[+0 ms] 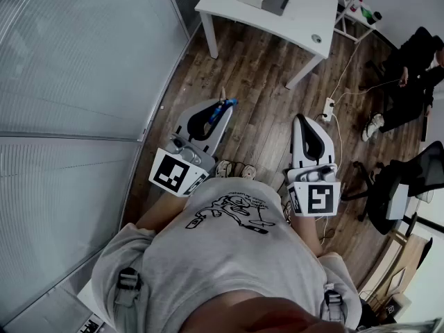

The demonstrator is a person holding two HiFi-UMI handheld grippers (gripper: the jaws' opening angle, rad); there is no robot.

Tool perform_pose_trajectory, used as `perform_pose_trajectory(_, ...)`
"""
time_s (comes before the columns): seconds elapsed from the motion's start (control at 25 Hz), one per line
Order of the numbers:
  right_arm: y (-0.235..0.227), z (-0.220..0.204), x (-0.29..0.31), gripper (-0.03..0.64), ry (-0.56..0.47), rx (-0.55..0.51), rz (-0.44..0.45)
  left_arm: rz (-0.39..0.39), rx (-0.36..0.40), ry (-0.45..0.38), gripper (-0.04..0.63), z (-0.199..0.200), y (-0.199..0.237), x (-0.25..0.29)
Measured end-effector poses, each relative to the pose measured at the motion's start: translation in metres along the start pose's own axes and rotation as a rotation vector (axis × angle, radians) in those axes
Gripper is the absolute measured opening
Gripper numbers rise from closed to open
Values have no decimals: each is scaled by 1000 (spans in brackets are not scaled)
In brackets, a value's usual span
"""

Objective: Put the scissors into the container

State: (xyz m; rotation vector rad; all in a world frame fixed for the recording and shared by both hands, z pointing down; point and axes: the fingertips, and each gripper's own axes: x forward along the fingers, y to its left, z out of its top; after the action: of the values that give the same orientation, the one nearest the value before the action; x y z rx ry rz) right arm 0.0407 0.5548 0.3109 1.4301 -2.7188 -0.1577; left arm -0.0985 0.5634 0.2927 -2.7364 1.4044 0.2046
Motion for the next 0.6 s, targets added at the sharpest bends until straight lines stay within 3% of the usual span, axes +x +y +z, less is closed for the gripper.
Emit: perform_pose_trajectory(0.6, 32, 7, 38, 6, -22, 22, -52, -16, 3, -1, 49, 5, 54, -20)
